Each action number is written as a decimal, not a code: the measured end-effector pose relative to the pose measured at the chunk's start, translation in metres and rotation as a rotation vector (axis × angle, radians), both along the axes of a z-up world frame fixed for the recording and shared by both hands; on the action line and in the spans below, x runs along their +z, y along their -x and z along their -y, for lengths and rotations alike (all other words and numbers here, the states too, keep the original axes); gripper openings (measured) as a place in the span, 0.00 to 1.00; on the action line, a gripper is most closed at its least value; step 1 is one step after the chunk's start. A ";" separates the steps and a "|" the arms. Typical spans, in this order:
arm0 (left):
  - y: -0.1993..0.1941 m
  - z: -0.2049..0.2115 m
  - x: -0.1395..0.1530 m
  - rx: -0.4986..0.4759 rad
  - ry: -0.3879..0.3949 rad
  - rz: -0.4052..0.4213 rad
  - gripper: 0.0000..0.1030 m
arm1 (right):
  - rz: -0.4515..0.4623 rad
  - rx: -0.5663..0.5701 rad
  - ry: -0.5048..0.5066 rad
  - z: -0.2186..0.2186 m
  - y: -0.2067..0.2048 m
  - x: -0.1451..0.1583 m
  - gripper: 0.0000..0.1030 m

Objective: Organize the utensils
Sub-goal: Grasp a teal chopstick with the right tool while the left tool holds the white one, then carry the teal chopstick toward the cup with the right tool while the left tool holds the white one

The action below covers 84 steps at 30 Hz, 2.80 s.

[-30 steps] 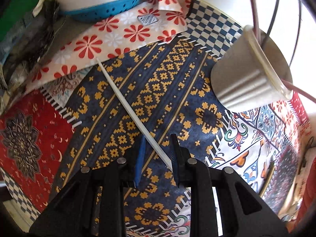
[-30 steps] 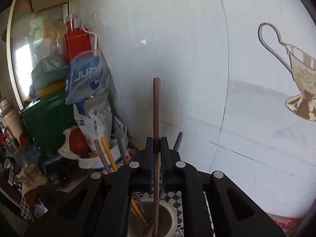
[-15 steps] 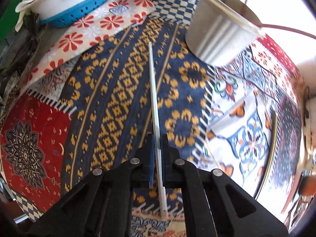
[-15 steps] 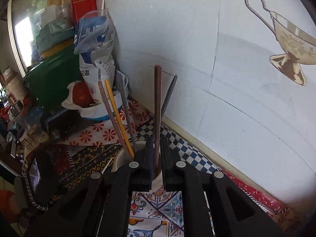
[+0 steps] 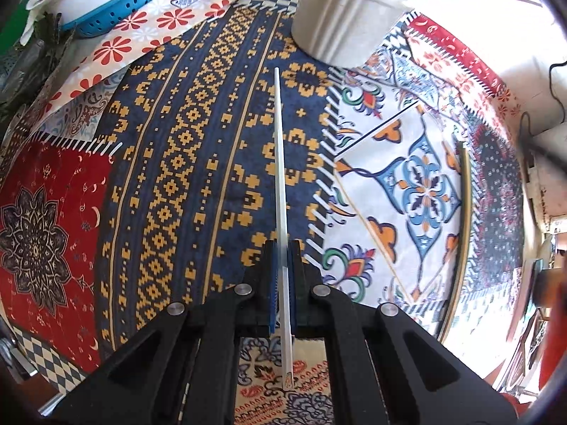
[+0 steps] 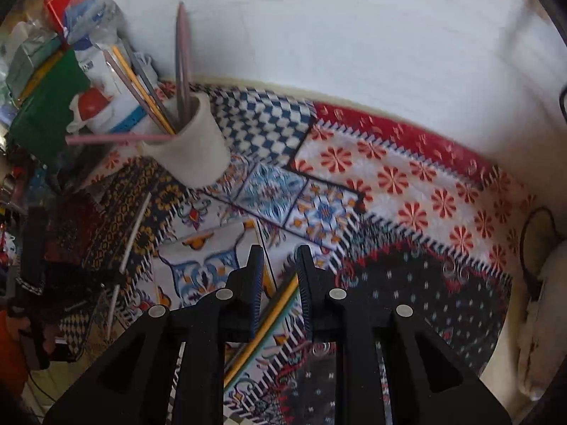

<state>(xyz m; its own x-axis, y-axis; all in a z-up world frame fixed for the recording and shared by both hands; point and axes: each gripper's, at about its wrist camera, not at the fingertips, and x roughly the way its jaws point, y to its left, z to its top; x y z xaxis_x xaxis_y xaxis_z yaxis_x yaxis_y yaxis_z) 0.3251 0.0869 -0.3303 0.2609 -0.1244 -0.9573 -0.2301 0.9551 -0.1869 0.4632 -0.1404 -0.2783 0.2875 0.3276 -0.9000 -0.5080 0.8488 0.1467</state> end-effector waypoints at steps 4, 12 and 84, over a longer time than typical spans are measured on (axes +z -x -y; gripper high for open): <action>0.013 0.001 0.014 0.010 0.010 0.039 0.03 | -0.105 -0.049 0.027 0.016 0.018 -0.035 0.17; 0.028 -0.012 0.042 0.033 0.000 0.128 0.03 | -0.209 -0.091 0.008 0.011 0.039 -0.065 0.17; -0.024 -0.041 0.171 0.123 -0.092 0.487 0.03 | -0.089 -0.077 0.045 -0.050 -0.050 -0.056 0.05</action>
<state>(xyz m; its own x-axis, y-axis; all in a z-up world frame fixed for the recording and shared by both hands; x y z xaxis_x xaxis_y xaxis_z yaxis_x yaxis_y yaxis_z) 0.3491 0.1276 -0.1591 0.6870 0.0144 -0.7265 -0.2488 0.9440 -0.2166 0.5131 -0.0908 -0.3341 0.2282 0.2661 -0.9366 -0.4280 0.8914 0.1490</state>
